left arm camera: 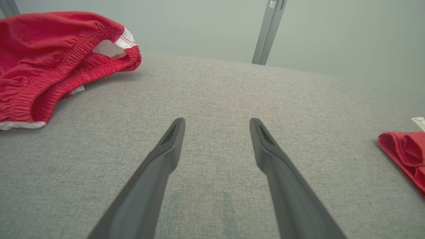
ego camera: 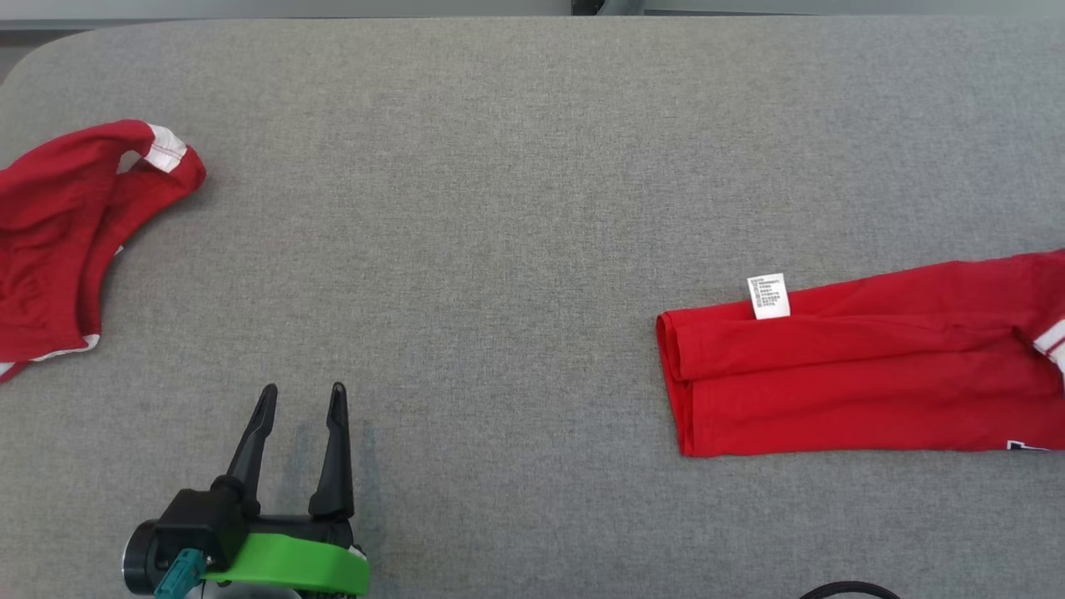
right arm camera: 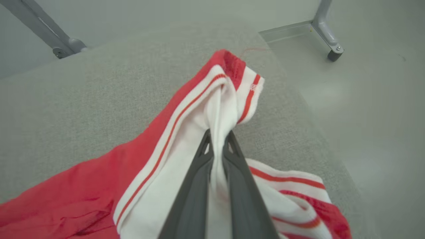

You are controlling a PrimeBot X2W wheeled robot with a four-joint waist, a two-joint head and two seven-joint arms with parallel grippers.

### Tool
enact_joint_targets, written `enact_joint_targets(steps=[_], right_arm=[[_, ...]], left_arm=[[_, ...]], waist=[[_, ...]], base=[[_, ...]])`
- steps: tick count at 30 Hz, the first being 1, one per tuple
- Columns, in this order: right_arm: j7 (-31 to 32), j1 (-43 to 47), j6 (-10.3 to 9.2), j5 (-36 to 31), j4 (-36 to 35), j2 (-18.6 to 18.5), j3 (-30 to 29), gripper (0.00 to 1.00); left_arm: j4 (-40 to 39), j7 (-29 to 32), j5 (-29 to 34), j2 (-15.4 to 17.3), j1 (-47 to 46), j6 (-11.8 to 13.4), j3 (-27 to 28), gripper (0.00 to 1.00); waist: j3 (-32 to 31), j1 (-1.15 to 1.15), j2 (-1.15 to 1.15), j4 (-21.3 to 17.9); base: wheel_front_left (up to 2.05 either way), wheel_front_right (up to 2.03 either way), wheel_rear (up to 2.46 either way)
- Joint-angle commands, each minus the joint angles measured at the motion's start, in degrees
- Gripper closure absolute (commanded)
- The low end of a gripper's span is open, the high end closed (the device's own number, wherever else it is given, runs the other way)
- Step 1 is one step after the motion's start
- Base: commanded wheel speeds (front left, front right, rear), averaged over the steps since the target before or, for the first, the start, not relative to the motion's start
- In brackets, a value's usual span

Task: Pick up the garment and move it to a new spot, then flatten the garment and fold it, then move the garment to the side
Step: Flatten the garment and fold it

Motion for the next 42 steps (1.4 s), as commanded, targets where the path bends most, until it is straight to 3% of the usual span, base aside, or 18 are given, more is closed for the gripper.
enact_joint_targets(steps=[1, 7, 12, 16, 21, 28, 29, 30, 34, 37, 41, 42], right_arm=[[-0.7, 0.0, 0.02, -0.4, -3.9, 0.4, 0.8, 1.0], [3.5, 3.4, 0.0, -0.4, -25.7, 4.8, 9.5, 1.0], [6.1, 5.3, 0.01, -6.6, -35.1, 13.2, 17.5, 1.0], [5.8, 3.9, 0.01, -13.3, -33.5, 21.6, 22.7, 1.0], [4.1, 1.7, 0.02, -19.7, -28.0, 28.1, 26.6, 1.0], [2.0, 0.1, 0.02, -22.2, -24.5, 31.1, 29.7, 1.0], [1.2, -0.2, 0.02, -23.0, -24.5, 31.0, 30.0, 0.71], [0.9, -0.1, 0.02, -23.5, -24.3, 30.9, 30.1, 0.0], [-0.3, 1.1, 0.01, -23.0, -28.2, 30.0, 30.9, 0.0], [-0.4, 3.3, 0.01, -20.5, -35.0, 29.0, 29.4, 0.0], [-1.3, 7.1, -0.02, -19.4, -42.8, 27.9, 21.2, 0.0], [-1.8, 8.0, -0.02, -18.9, -43.9, 28.3, 18.5, 0.1]], left_arm=[[0.0, -0.2, -0.4, 0.1, 0.7, 0.4, 0.1, 0.0], [0.0, -0.2, -1.0, 0.1, 1.6, 1.2, 0.1, 0.0], [0.8, -0.2, -0.1, 0.1, 1.3, 1.4, -0.3, 0.0], [2.1, -0.2, 1.1, 0.1, 0.9, 1.0, -0.5, 0.0], [3.4, -0.2, 1.6, 0.1, 0.3, 0.6, -0.5, 0.0], [4.4, -0.2, 1.2, 0.1, 1.9, 0.5, -0.3, 0.0], [4.5, -0.2, 1.1, 0.1, 2.0, 0.6, -0.4, 0.0], [4.5, -0.2, 1.0, 0.1, 2.1, 0.6, -0.5, 0.0], [4.7, -0.2, 0.8, 0.1, 2.4, 0.7, -0.5, 0.0], [4.5, -0.2, 0.6, 0.1, 2.8, 1.0, 0.0, 0.0], [3.9, -0.2, 0.4, 0.1, 3.1, 1.4, 0.2, 0.0], [3.8, -0.2, 0.3, 0.1, 3.2, 1.5, 0.2, 0.0]], waist=[[-0.4, 0.0, 0.0, -0.4], [-1.0, 0.0, 0.0, -2.2], [-1.1, 0.0, 0.0, -3.6], [-1.0, 0.0, 0.0, -4.7], [-1.3, 0.0, 0.0, -4.9], [-1.7, 0.0, 0.0, -5.1], [-1.7, 0.0, 0.0, -5.1], [-1.7, 0.0, 0.0, -5.2], [-1.9, 0.0, 0.0, -5.3], [-2.1, 0.0, 0.0, -5.4], [-2.1, 0.0, 0.0, -5.8], [-2.1, 0.0, 0.0, -6.0]], base=[[0.0, 0.0, 0.0], [0.0, 0.0, 0.0], [0.0, 0.0, 0.0], [0.0, 0.0, 0.0], [0.0, 0.0, 0.0], [0.0, 0.0, 0.0], [0.0, 0.0, 0.0], [0.0, 0.0, 0.0], [0.0, 0.0, 0.0], [0.0, 0.0, 0.0], [0.0, 0.0, 0.0], [0.0, 0.0, 0.0]])
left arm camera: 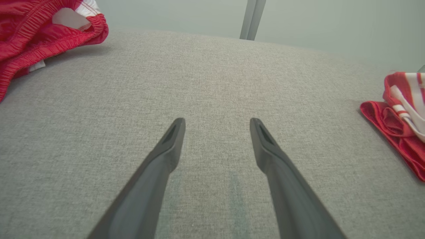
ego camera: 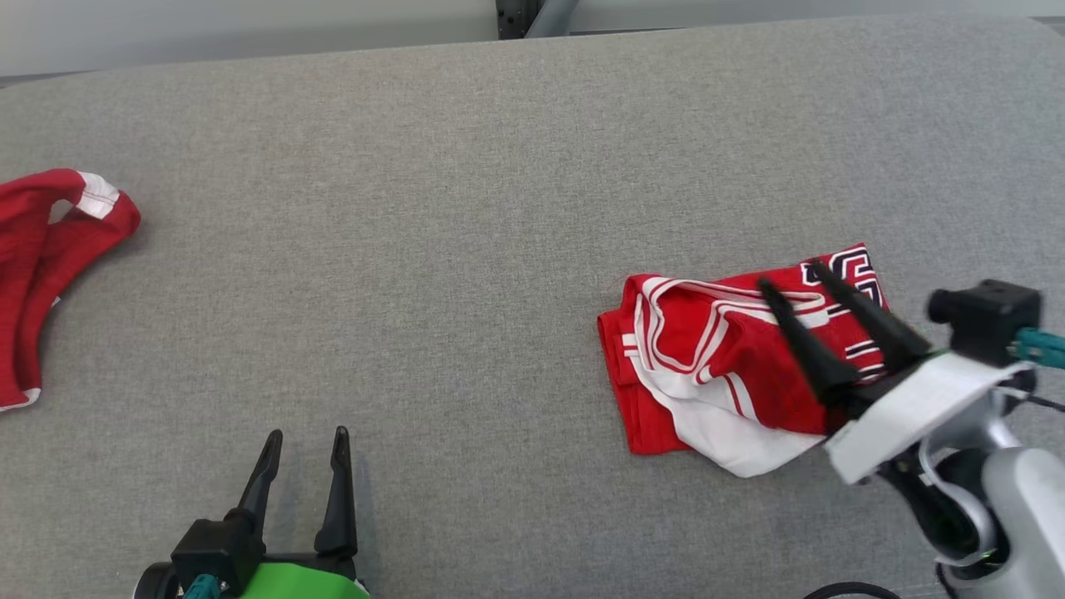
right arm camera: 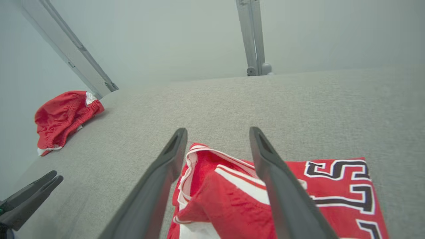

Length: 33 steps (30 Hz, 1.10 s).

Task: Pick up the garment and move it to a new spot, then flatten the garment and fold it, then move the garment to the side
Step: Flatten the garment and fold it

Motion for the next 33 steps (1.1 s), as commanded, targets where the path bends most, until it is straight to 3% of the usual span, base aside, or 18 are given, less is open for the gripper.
enact_joint_targets(steps=[1, 2, 3, 6, 9, 15, 21, 29, 33], right_arm=[[-1.0, 1.4, -0.06, 0.6, -0.6, 0.5, -2.9, 0.54], [-1.9, 1.8, -0.06, -0.4, -0.8, 0.4, -5.9, 0.94], [-3.0, 2.3, -0.06, -0.6, -0.5, 1.0, -8.5, 1.0], [-8.5, 2.3, -0.04, -3.6, 5.3, 1.5, -15.3, 1.0], [-12.5, 0.7, -0.03, -6.6, 12.3, 1.9, -16.1, 1.0], [-16.8, -3.0, -0.05, -6.5, 24.6, 0.7, -11.0, 1.0], [-19.3, -7.3, -0.05, -4.9, 32.4, -0.9, -4.1, 1.0], [-21.8, -7.5, -0.04, 0.0, 31.2, -4.3, 8.1, 1.0], [-22.5, -6.6, -0.05, 1.7, 29.1, -5.5, 11.4, 1.0]], left_arm=[[-0.3, -0.2, -0.3, 0.1, 0.6, 0.3, 0.1, 0.0], [-0.4, -0.2, -0.3, 0.1, 0.5, 0.3, 0.0, 0.0], [-0.5, -0.2, -0.4, 0.1, 0.4, 0.4, -0.2, 0.0], [-0.6, -0.2, -0.1, 0.1, -0.4, 0.2, -1.0, 0.0], [-0.3, -0.2, 0.2, 0.1, -0.8, 0.0, -1.2, 0.0], [0.3, -0.2, 0.9, 0.1, -1.4, -0.4, -0.9, 0.0], [0.5, -0.2, 1.4, 0.1, -1.1, -0.5, -0.3, 0.0], [0.8, -0.2, 0.2, 0.1, -1.0, -0.1, -0.5, 0.0], [0.8, -0.2, -0.2, 0.1, -0.7, 0.3, -0.9, 0.0]], waist=[[0.1, 0.0, 0.0, -0.2], [0.3, 0.0, 0.0, -0.3], [0.4, 0.0, 0.0, -0.4], [1.1, 0.0, 0.0, -0.7], [1.4, 0.0, 0.0, -0.7], [1.8, 0.0, 0.0, -0.1], [2.2, 0.0, 0.0, 0.3], [2.0, 0.0, 0.0, 1.3], [1.7, 0.0, 0.0, 1.5]], base=[[0.0, 0.0, 0.0], [0.0, 0.0, 0.0], [0.0, 0.0, 0.0], [0.0, 0.0, 0.0], [0.0, 0.0, 0.0], [0.0, 0.0, 0.0], [0.0, 0.0, 0.0], [0.0, 0.0, 0.0], [0.0, 0.0, 0.0]])
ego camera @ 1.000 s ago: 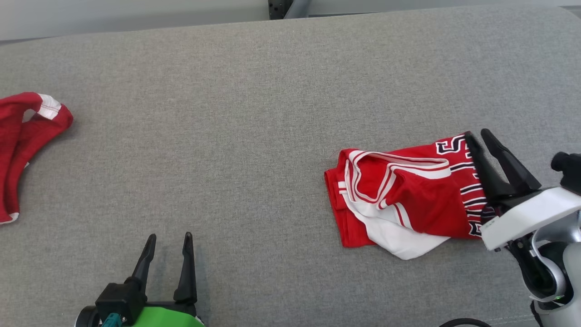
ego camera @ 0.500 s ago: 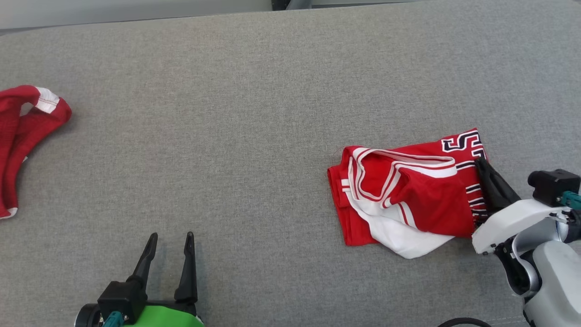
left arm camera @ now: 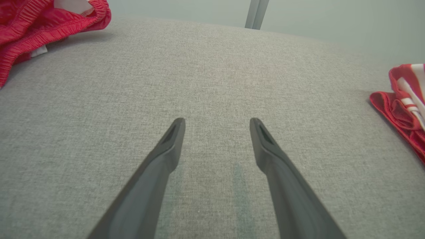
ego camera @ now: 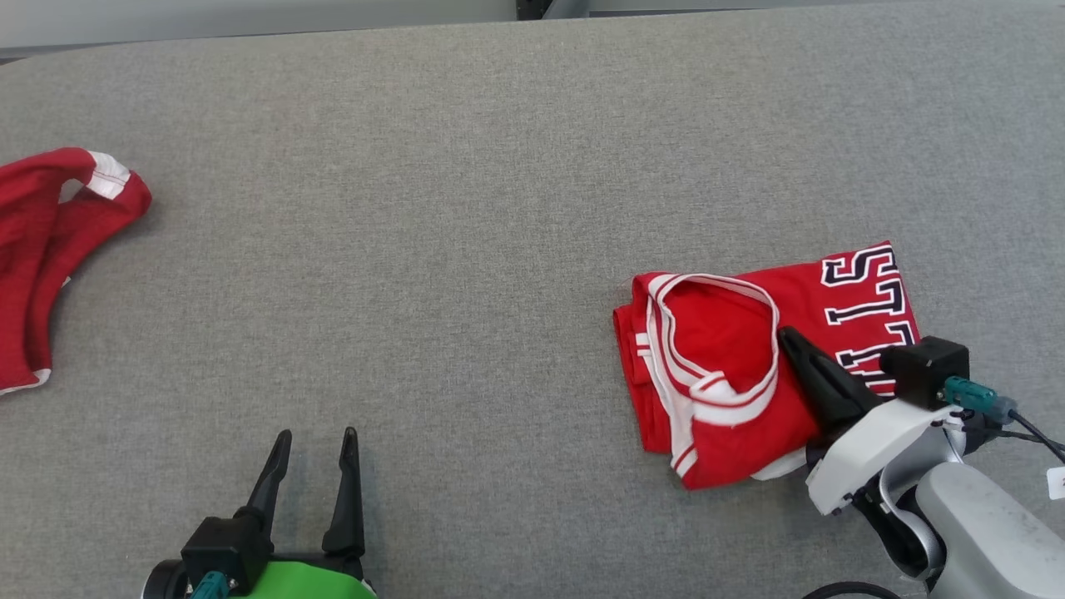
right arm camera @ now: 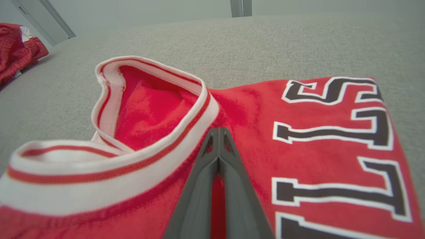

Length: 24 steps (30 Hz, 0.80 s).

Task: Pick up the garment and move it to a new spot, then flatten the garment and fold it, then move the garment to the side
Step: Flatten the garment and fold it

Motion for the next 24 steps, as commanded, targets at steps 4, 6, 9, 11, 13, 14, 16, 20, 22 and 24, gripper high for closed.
enact_joint_targets(steps=[4, 6, 9, 11, 13, 14, 16, 20, 22, 24], right_arm=[[-0.2, 1.5, -0.02, 1.0, -1.7, -0.6, 3.4, 1.0], [0.4, 1.5, -0.02, 1.2, -2.2, -0.3, 5.2, 1.0], [0.8, 0.8, -0.02, 1.3, -1.7, 0.6, 7.3, 1.0], [0.5, -0.3, -0.02, 0.7, -0.9, 1.2, 8.3, 1.0], [0.1, -1.3, -0.02, 0.2, -0.1, 2.1, 9.4, 1.0], [-0.1, -1.8, -0.02, -0.1, 0.4, 2.6, 9.8, 1.0], [-0.6, -2.6, -0.02, -0.3, 1.2, 3.3, 10.6, 1.0], [-0.8, -3.6, -0.02, -1.0, 2.6, 4.2, 12.4, 1.0], [-0.2, -3.9, -0.02, -1.1, 3.1, 4.5, 13.9, 1.0], [0.0, -4.3, -0.02, -1.3, 3.4, 4.4, 15.1, 1.0]], left_arm=[[-0.2, -0.2, -0.6, 0.1, -0.1, 0.8, -0.5, 0.0], [-0.3, -0.2, -0.8, 0.1, -0.2, 1.1, -0.6, 0.0], [-0.3, -0.2, -1.0, 0.1, -0.6, 1.2, -0.6, 0.0], [-0.3, -0.2, -1.1, 0.1, -0.8, 1.1, -0.5, 0.0], [-0.2, -0.2, -1.0, 0.1, -1.1, 1.0, -0.2, 0.0], [-0.1, -0.2, -1.0, 0.1, -1.2, 1.0, -0.1, 0.0], [-0.1, -0.2, -1.1, 0.1, -1.4, 0.9, 0.0, 0.0], [-0.2, -0.2, -1.7, 0.1, -1.2, 1.3, 0.1, 0.0], [-0.1, -0.2, -2.1, 0.1, -0.9, 1.6, 0.0, 0.0], [0.0, -0.2, -2.4, 0.1, -0.5, 1.6, -0.2, 0.0]], waist=[[-0.2, 0.0, 0.0, 0.1], [-0.1, 0.0, 0.0, 0.1], [0.0, 0.0, 0.0, 0.0], [0.0, 0.0, 0.0, -0.1], [0.0, 0.0, 0.0, -0.2], [0.0, 0.0, 0.0, -0.2], [-0.1, 0.0, 0.0, -0.1], [-0.9, 0.0, 0.0, 0.2], [-1.3, 0.0, 0.0, 0.3], [-1.8, 0.0, 0.0, 0.4]], base=[[0.0, 0.0, 0.0], [0.0, 0.0, 0.0], [0.0, 0.0, 0.0], [0.0, 0.0, 0.0], [0.0, 0.0, 0.0], [0.0, 0.0, 0.0], [0.0, 0.0, 0.0], [0.0, 0.0, 0.0], [0.0, 0.0, 0.0], [0.0, 0.0, 0.0]])
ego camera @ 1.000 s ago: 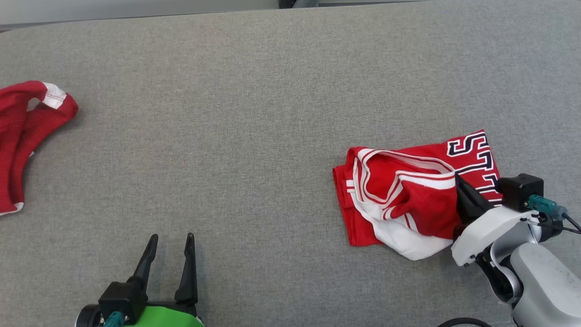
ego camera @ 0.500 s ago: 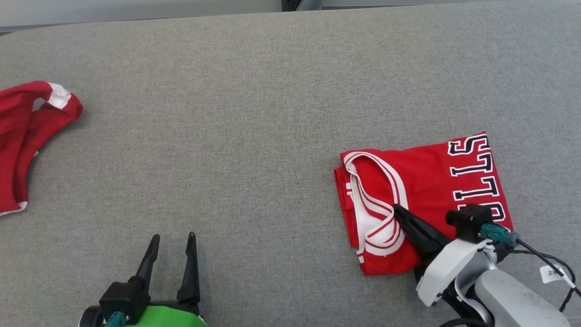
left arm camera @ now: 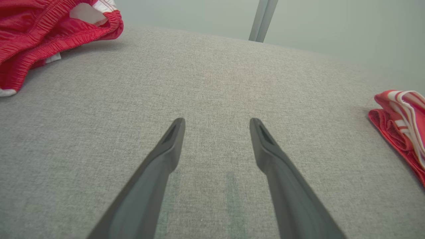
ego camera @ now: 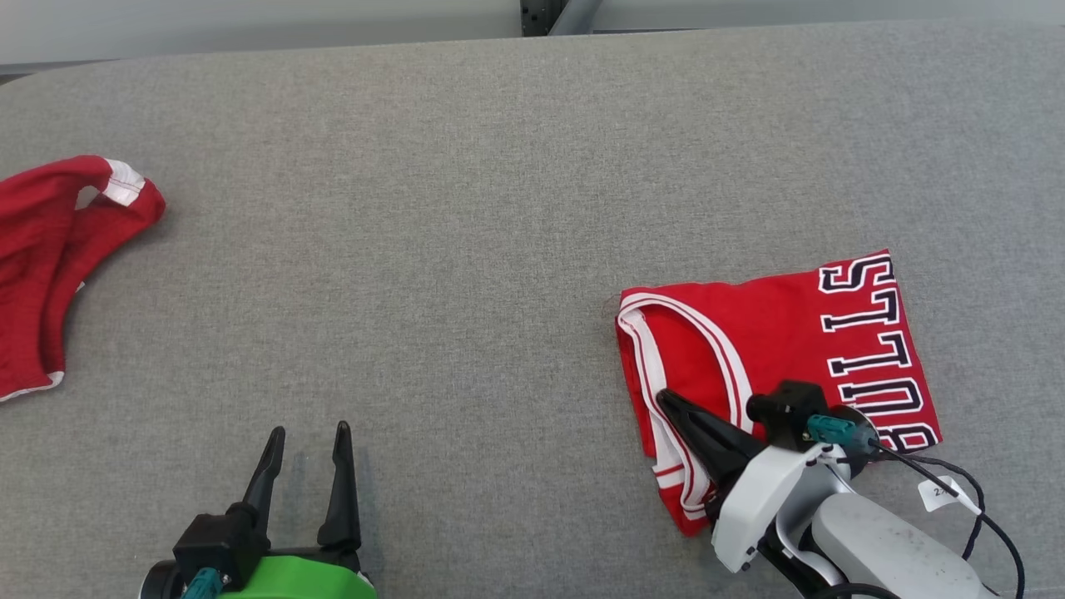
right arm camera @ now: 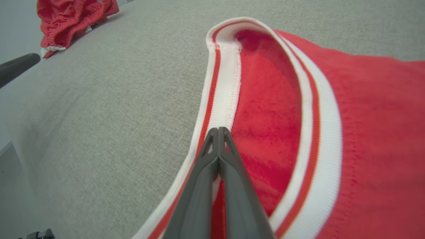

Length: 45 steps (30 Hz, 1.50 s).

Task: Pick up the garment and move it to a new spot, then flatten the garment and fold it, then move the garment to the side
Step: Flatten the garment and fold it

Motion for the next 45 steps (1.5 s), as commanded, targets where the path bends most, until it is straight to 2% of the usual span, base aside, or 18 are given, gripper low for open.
enact_joint_targets(steps=[1, 8, 13, 14, 15, 16, 17, 20, 25, 28, 34, 39, 45], right_arm=[[-0.1, -0.9, 0.0, -0.6, 0.2, 0.2, 0.9, 1.0], [-1.9, -0.9, 0.0, -0.2, -2.6, -0.2, 0.2, 1.0], [-3.4, 3.3, -0.01, -2.7, -7.3, -1.6, -7.6, 0.98], [-3.6, 4.6, -0.01, -3.6, -8.3, -1.6, -10.1, 0.67], [-3.8, 6.2, -0.01, -4.3, -9.3, -1.3, -13.0, 0.28], [-3.9, 7.9, -0.01, -5.3, -10.2, -1.0, -16.3, 0.0], [-3.9, 7.9, -0.01, -5.3, -10.2, -1.0, -16.3, 0.0], [-4.0, 12.2, -0.01, -10.5, -12.3, -0.5, -26.2, 0.0], [-4.0, 19.1, -0.02, -17.7, -16.2, 3.9, -41.6, 0.0], [-4.0, 22.5, -0.04, -20.5, -17.0, 6.3, -47.1, 0.0], [-4.0, 27.0, -0.03, -23.5, -14.2, 9.5, -51.9, 0.0], [-4.0, 27.7, -0.04, -24.9, -11.9, 11.5, -50.7, 0.0], [-4.0, 27.1, -0.04, -25.2, -11.5, 11.6, -48.9, 0.0]], left_arm=[[0.1, -0.2, -0.6, 0.1, 0.2, 0.3, -0.1, 0.0], [-0.2, -0.2, -0.7, 0.1, 1.2, 0.3, 0.4, 0.0], [-1.9, -0.2, -0.9, 0.1, 2.0, 0.6, 1.5, 0.0], [-2.2, -0.2, -0.7, 0.1, 2.2, 0.6, 1.7, 0.0], [-2.3, -0.2, -0.5, 0.1, 2.4, 0.5, 1.8, 0.0], [-2.5, -0.2, -0.3, 0.1, 2.6, 0.4, 1.9, 0.0], [-2.5, -0.2, -0.3, 0.1, 2.6, 0.4, 1.9, 0.0], [-3.1, -0.2, 0.1, 0.1, 3.0, 0.1, 2.0, 0.0], [-3.7, -0.2, 0.4, 0.1, 3.2, -0.2, 2.3, 0.0], [-3.9, -0.2, -0.2, 0.1, 3.2, -0.1, 2.5, 0.0], [-3.9, -0.2, -0.4, 0.1, 4.0, -0.6, 2.2, 0.0], [-2.8, -0.2, -0.1, 0.1, 4.7, -1.0, 2.2, 0.0], [-2.0, -0.2, 0.1, 0.1, 4.9, -1.4, 2.8, 0.0]], waist=[[-0.6, 0.0, 0.0, 0.1], [-2.2, 0.0, 0.0, -0.4], [-3.7, 0.0, 0.0, -0.9], [-4.0, 0.0, 0.0, -1.1], [-4.4, 0.0, 0.0, -1.3], [-4.8, 0.0, 0.0, -1.5], [-4.8, 0.0, 0.0, -1.5], [-5.7, 0.0, 0.0, -1.7], [-6.8, 0.0, 0.0, -1.4], [-7.3, 0.0, 0.0, -1.1], [-9.1, 0.0, 0.0, -0.1], [-10.6, 0.0, 0.0, -0.4], [-12.0, 0.0, 0.0, -1.0]], base=[[0.0, 0.0, 0.0], [0.0, 0.0, 0.0], [0.0, 0.0, 0.0], [0.0, 0.0, 0.0], [0.0, 0.0, 0.0], [0.0, 0.0, 0.0], [0.0, 0.0, 0.0], [0.0, 0.0, 0.0], [0.0, 0.0, 0.0], [0.0, 0.0, 0.0], [0.0, 0.0, 0.0], [0.0, 0.0, 0.0], [0.0, 0.0, 0.0]])
